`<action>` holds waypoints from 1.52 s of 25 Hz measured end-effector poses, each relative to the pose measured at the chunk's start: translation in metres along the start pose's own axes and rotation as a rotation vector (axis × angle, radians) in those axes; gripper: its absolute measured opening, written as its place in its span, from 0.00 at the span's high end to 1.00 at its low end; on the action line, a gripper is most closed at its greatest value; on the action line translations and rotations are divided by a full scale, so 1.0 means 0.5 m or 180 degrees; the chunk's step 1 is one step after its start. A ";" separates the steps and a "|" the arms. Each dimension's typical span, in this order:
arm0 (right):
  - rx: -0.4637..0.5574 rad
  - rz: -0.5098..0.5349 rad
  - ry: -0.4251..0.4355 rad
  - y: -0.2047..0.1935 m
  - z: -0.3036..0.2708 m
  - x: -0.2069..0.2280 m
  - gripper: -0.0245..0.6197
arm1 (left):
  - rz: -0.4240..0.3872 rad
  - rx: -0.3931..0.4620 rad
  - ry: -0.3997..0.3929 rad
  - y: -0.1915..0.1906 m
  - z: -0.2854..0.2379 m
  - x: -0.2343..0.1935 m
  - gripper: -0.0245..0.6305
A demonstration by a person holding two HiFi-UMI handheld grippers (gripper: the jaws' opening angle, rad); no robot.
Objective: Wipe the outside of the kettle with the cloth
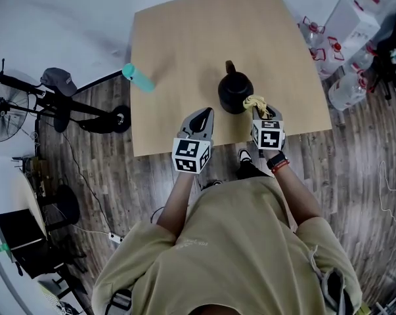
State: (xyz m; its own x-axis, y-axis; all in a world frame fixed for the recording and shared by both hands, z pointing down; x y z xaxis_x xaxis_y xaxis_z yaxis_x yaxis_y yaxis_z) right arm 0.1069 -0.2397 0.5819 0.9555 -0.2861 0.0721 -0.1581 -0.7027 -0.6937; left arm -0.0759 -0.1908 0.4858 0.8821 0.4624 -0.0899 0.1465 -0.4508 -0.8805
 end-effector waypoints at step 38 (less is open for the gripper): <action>0.0005 -0.0450 0.0103 -0.040 0.029 -0.012 0.76 | 0.0047 -0.0037 0.0026 -0.042 0.028 -0.049 0.93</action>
State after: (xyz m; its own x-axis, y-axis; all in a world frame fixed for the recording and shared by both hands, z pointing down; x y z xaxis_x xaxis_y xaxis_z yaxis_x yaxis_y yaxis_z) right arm 0.1080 -0.2143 0.5851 0.9597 -0.2053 0.1921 -0.0221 -0.7364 -0.6762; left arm -0.1071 -0.1820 0.4997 0.8879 0.4494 -0.0989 0.1387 -0.4663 -0.8737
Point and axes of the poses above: the fingertips, and each gripper's own axes: z backward along the fingers, x to its right, y out of its top, the point moved 3 cm from there along z, backward along the fingers, and after that the axes turned 10 degrees about -x, right-handed, at the moved point
